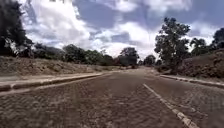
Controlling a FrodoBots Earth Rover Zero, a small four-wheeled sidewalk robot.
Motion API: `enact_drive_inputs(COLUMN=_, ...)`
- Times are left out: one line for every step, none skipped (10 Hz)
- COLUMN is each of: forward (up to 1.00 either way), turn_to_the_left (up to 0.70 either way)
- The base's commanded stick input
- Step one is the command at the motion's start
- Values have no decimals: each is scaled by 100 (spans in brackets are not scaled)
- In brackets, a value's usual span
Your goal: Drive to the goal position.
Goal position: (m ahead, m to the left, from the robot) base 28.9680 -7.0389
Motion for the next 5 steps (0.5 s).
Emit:
enact_drive_inputs(forward=100, turn_to_the_left=0)
enact_drive_inputs(forward=100, turn_to_the_left=0)
enact_drive_inputs(forward=100, turn_to_the_left=0)
enact_drive_inputs(forward=100, turn_to_the_left=0)
enact_drive_inputs(forward=100, turn_to_the_left=0)
